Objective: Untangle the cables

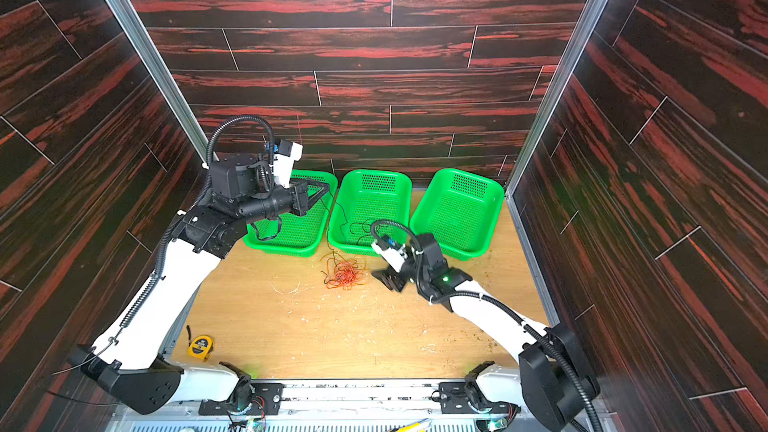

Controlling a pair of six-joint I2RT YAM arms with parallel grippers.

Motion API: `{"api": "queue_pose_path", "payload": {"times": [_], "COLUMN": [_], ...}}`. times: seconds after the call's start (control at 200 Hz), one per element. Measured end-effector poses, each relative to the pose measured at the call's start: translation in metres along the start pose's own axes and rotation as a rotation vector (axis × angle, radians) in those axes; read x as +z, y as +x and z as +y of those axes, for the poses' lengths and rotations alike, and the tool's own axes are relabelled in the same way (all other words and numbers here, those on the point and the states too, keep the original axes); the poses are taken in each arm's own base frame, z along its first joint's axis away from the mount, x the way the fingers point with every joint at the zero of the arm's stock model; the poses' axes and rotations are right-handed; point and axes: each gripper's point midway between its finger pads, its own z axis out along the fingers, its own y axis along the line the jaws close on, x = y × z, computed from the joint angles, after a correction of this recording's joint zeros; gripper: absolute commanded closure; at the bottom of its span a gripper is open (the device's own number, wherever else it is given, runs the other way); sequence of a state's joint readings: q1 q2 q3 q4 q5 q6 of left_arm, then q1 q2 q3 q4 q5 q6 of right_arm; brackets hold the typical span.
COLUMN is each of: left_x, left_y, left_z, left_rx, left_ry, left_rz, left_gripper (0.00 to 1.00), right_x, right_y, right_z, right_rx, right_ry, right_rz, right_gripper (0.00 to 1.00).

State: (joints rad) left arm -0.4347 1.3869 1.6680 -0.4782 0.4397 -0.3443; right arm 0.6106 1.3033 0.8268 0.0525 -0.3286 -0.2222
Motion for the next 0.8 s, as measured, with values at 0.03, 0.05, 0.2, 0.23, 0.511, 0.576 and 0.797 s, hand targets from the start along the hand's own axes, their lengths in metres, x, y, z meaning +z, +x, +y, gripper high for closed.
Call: {"api": "queue_pose_path", "payload": {"times": [0.03,0.05,0.2,0.23,0.511,0.576,0.797], "left_x": [0.001,0.001,0.005,0.005,0.008,0.008,0.007], "left_y": [0.001,0.001,0.006,0.007,0.009,0.009,0.004], "left_z": [-0.002,-0.003,-0.014,-0.016,-0.029,-0.031,-0.034], "left_rx": [0.002,0.003,0.012,0.013,0.026,0.028,0.032], "left_ry": [0.003,0.006,0.026,0.030,0.050,0.052,0.053], "left_rz": [0.002,0.003,0.014,0.016,0.018,0.016,0.002], "left_gripper": [1.00,1.00,1.00,1.00,1.00,1.00,1.00], "right_x": [0.003,0.007,0.037,0.043,0.096,0.105,0.127], "right_y": [-0.011,-0.016,-0.031,-0.030,-0.027,-0.030,-0.034], "right_z": [0.004,0.006,0.018,0.020,0.005,0.002,-0.001], "right_rx": [-0.009,-0.013,-0.011,-0.009,0.016,0.015,0.046], "right_ry": [-0.020,-0.035,-0.118,-0.130,-0.156,-0.159,-0.200], "right_rz": [-0.027,-0.040,-0.072,-0.071,-0.062,-0.074,-0.103], "right_gripper": [0.38,0.38,0.37,0.37,0.37,0.37,0.77]}}
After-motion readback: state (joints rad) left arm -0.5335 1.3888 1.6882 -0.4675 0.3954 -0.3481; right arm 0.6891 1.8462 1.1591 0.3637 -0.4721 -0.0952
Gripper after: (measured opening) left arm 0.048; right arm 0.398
